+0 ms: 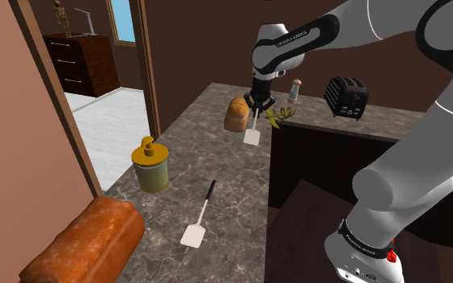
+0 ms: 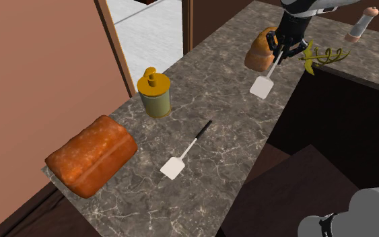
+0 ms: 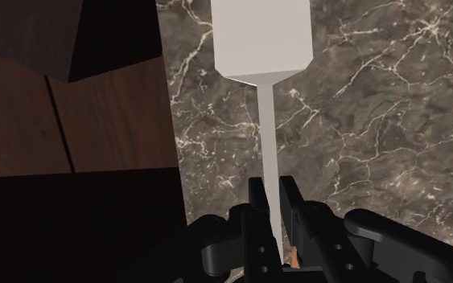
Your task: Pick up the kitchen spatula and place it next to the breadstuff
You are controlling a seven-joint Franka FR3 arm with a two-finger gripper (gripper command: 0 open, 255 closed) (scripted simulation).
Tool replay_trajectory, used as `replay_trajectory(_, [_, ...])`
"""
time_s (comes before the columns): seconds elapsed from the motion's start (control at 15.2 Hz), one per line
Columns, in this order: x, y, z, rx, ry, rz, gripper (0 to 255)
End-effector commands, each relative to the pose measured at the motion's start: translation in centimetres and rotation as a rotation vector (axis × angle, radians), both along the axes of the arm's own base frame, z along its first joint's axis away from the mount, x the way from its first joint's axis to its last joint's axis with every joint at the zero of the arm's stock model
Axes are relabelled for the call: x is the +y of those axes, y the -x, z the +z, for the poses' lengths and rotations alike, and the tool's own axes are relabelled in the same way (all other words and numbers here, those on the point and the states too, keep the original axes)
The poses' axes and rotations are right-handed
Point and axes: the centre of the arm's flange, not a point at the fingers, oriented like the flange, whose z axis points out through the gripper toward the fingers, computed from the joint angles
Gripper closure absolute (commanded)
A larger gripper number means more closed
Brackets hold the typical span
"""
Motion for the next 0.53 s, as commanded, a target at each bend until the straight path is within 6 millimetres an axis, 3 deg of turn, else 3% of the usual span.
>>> replay_trajectory(0.0, [-2.6,0.1,0.0,0.0,0.0,0.001,255])
replay_trajectory(0.46, [-11.8,0.6,0.0,0.0,0.0,0.001,255])
